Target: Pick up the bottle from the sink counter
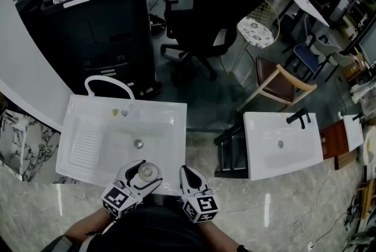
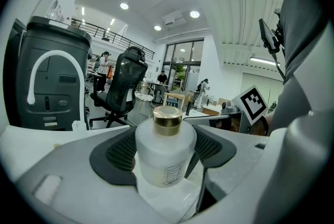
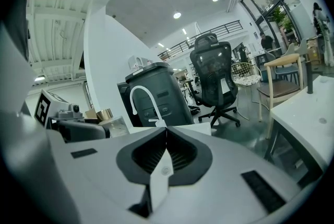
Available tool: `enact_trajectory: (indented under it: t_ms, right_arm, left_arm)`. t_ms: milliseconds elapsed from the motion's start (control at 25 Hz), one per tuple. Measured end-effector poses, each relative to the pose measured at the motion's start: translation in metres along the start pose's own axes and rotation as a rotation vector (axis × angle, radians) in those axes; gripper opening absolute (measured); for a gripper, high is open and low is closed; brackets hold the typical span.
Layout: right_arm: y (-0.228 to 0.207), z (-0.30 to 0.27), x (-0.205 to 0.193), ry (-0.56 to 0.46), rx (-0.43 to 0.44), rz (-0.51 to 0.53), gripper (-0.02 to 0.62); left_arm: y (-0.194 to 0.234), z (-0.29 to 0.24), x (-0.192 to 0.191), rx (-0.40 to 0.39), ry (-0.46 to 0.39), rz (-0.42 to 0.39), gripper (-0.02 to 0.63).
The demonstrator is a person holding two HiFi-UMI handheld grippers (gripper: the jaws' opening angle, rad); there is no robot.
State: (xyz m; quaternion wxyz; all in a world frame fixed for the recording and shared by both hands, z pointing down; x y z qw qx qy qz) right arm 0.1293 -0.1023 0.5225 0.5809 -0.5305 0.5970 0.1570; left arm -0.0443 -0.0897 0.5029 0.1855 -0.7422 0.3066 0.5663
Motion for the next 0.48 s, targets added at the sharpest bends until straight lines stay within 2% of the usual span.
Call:
enact_trajectory:
  t_ms: [480]
  right_arm:
    - [-0.0090,-0.0003,-0.0050,0.010,0.001,-0.009,0.008]
  left_arm:
    - [-0.0015,-0.0058,-0.0065,0.009,0.009,0.007,0.334]
Point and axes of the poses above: the fingertips, and each gripper's own axes: z backward along the fingers, y to its left, x out of its top, the point moved 6 cm from there along z, backward along the fingers, and after that the axes turned 7 degrees about -z, right-handed, at the moved point
